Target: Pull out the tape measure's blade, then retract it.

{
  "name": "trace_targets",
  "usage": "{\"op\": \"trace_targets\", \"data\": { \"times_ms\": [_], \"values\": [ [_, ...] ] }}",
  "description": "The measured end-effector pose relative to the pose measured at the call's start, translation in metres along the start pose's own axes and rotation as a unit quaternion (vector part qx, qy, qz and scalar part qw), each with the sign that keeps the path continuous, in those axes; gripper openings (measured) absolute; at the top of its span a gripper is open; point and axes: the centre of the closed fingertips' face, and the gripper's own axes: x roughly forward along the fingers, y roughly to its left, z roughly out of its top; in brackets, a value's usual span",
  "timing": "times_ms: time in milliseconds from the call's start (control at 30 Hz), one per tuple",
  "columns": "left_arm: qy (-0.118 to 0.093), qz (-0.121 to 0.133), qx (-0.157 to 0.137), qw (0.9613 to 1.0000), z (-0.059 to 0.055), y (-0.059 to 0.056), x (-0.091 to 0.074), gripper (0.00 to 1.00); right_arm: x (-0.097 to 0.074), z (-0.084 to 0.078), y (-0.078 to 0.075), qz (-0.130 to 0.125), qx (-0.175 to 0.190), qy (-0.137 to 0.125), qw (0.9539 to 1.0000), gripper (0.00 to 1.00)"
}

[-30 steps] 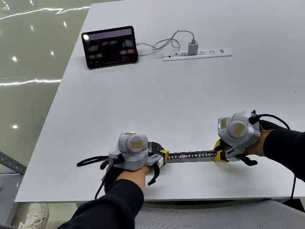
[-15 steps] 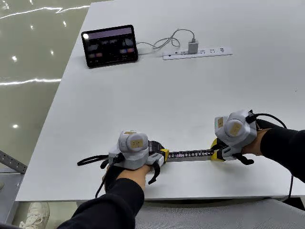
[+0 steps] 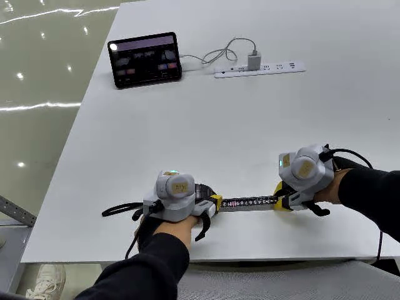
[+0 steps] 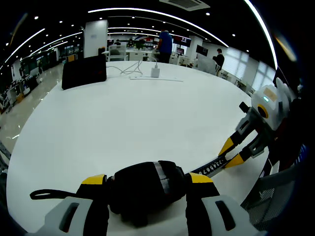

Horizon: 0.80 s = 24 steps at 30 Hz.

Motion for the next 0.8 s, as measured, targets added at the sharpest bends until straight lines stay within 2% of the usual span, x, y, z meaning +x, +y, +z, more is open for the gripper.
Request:
{"op": "trace_targets", "data": {
  "times_ms": [800],
  "values": [
    [0.000,0.000,-0.001,1.0000,0.0001,0.0000,0.0001,0.59,0.0030,0.0100,0.0011,-0.001,0.002,-0.009,1.0000,0.11]
  ]
}}
